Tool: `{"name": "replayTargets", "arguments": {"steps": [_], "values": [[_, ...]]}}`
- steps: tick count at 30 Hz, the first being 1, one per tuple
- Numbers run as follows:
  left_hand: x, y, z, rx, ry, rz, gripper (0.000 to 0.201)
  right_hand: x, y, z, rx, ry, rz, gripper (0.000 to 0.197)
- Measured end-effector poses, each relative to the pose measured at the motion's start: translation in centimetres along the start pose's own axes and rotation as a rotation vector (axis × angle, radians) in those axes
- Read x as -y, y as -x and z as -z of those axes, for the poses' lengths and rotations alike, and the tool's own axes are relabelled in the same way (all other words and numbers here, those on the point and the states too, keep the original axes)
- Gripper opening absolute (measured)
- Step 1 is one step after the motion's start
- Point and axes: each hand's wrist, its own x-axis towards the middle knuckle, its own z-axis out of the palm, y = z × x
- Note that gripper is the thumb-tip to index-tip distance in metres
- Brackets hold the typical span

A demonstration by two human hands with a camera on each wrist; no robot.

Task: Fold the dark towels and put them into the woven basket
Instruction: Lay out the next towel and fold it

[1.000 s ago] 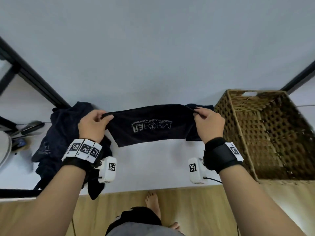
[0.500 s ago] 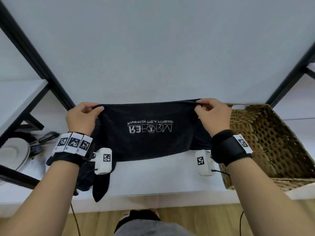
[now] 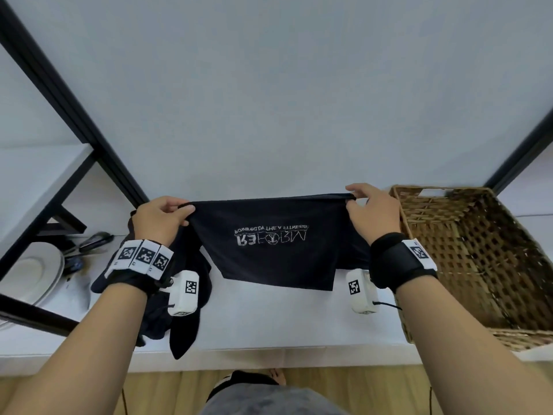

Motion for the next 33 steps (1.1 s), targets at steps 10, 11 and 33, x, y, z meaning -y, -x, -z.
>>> {"name": "replayTargets", "arguments": {"steps": [10, 11, 33], "values": [[-1.7, -4.6, -3.0, 0.186, 0.305, 0.074, 0.021, 1.0, -5.8, -2.3, -0.025, -0.299, -0.180, 0.030], [-1.7, -4.8, -3.0, 0.188, 0.311, 0.061, 0.020, 1.1, -5.9, -2.2, -0.034, -0.291, -0.166, 0.029], [14.5, 7.2, -2.2, 0.456, -0.114, 0.261, 0.015, -10.1, 11.0, -7.1, 0.175, -0.118, -0.432, 0.022]]}}
